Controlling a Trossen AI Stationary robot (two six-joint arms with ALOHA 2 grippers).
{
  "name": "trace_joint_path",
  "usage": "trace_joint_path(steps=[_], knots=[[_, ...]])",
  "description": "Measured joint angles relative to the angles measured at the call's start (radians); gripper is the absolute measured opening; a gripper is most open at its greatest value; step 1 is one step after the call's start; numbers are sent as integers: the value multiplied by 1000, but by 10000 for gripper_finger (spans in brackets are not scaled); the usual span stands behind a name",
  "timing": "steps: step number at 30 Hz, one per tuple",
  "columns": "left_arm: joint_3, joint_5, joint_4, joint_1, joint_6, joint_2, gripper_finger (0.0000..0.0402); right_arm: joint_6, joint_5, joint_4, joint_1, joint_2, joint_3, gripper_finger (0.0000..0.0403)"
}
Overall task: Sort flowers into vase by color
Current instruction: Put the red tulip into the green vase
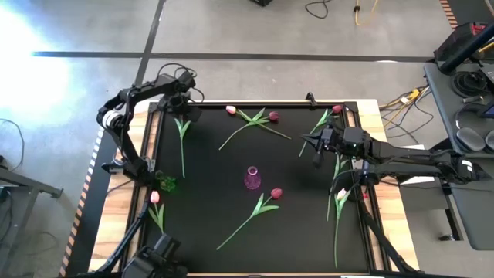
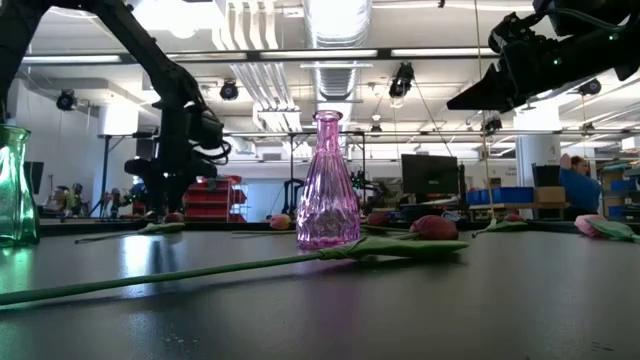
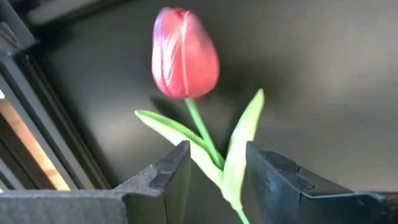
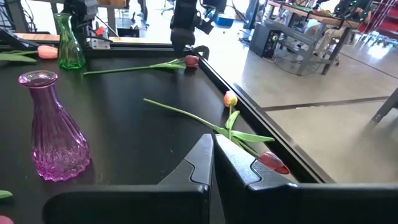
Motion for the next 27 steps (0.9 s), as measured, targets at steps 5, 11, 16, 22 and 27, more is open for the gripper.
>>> trace_joint_path(steps=[5,11,16,22,27], knots=[[-6,-35,49,9,1,24,136,2,0,0,0,0,0,9],[8,-35,64,19,0,80,113,1,0,0,0,0,0,9],[17,-32,63,18,-1,114,91,-1,0,0,0,0,0,9],[20,-35,85,18,21,119,63,-1,0,0,0,0,0,9],[14,-47,109,26,55,119,14,-1,0,0,0,0,0,9]])
